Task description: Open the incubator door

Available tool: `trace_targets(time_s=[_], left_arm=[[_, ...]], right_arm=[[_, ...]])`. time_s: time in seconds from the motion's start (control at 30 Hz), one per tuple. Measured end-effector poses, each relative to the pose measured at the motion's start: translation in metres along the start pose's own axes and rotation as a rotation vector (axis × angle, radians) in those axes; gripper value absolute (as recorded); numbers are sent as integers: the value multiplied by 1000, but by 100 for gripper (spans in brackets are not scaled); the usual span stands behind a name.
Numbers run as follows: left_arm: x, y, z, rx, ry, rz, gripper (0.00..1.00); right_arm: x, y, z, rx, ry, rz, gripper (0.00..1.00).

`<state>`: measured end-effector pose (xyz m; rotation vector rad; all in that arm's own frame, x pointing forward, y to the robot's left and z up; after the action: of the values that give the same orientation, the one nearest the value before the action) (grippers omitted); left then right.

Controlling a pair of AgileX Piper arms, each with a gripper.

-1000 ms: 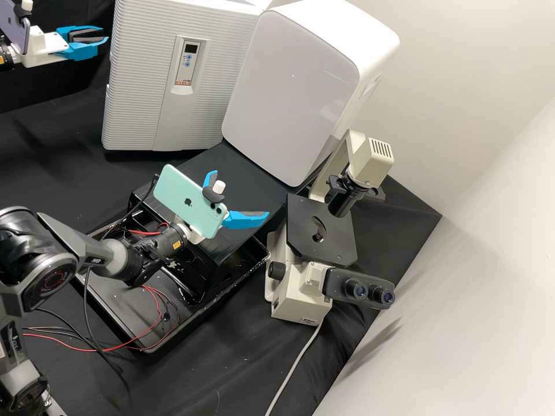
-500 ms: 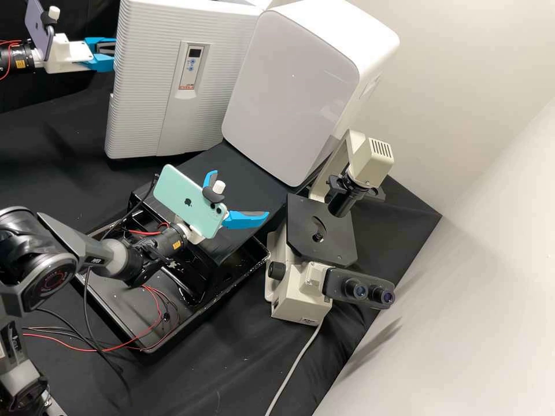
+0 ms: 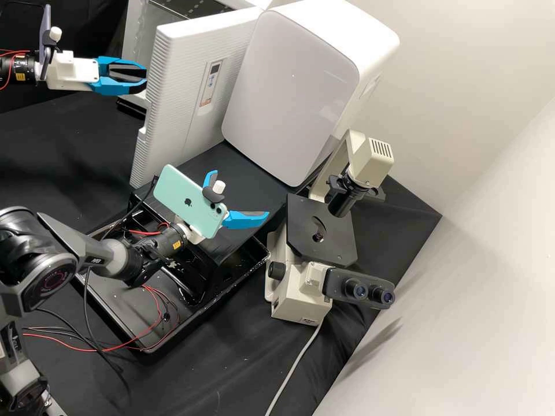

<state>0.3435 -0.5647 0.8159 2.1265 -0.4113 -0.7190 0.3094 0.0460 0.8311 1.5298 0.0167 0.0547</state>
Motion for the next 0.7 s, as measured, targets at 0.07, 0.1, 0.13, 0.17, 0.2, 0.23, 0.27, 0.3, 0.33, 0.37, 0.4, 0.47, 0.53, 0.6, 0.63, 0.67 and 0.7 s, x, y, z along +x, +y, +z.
trace_targets(time_s=[0.07, 0.1, 0.13, 0.17, 0.2, 0.23, 0.27, 0.3, 0.33, 0.37, 0.4, 0.47, 0.53, 0.6, 0.63, 0.67, 0.7], left_arm=[[0, 0, 1, 3, -5, -2, 0], [0, 0, 1, 3, -5, -2, 0], [0, 0, 1, 3, -5, -2, 0], [0, 0, 1, 3, -5, -2, 0], [0, 0, 1, 2, -5, -3, 0], [-1, -1, 1, -1, -3, -3, 0], [-2, -1, 2, -5, 0, -3, 0], [-2, -1, 2, -11, 6, 0, 0], [-3, -2, 1, -15, 17, 1, 0], [-3, -2, 0, -18, 30, 4, 0], [-4, -3, -2, -17, 56, 9, 100], [-7, -3, -9, -8, 139, 35, 100], [-12, -3, -15, 16, 228, 45, 100], [-21, -1, -21, 8, 330, 57, 100], [-27, 0, -23, -6, 383, 69, 100], [-33, -1, -25, -5, 413, 70, 100], [-37, 0, -24, -9, 431, 76, 100]], right_arm=[[0, 0, 0, 0, 0, 0, 100], [0, 0, 0, 0, 0, 0, 100], [0, 0, 0, 0, 0, 0, 100], [0, 0, 0, 0, 0, 0, 100], [0, 0, 0, 0, 0, 0, 100], [0, 0, 0, 0, 0, 0, 100], [0, 0, 0, 0, 0, 0, 100], [0, 0, 0, 0, 0, 0, 100], [0, 0, 0, 0, 0, 0, 100], [0, 0, 0, 0, 0, 0, 100], [0, 0, 0, 0, 0, 0, 100], [0, 0, 0, 0, 0, 0, 100], [0, 0, 0, 0, 0, 0, 100], [0, 0, 0, 0, 0, 0, 100], [0, 0, 0, 0, 0, 0, 100], [0, 0, 0, 0, 0, 0, 100], [0, 0, 0, 0, 0, 0, 100]])
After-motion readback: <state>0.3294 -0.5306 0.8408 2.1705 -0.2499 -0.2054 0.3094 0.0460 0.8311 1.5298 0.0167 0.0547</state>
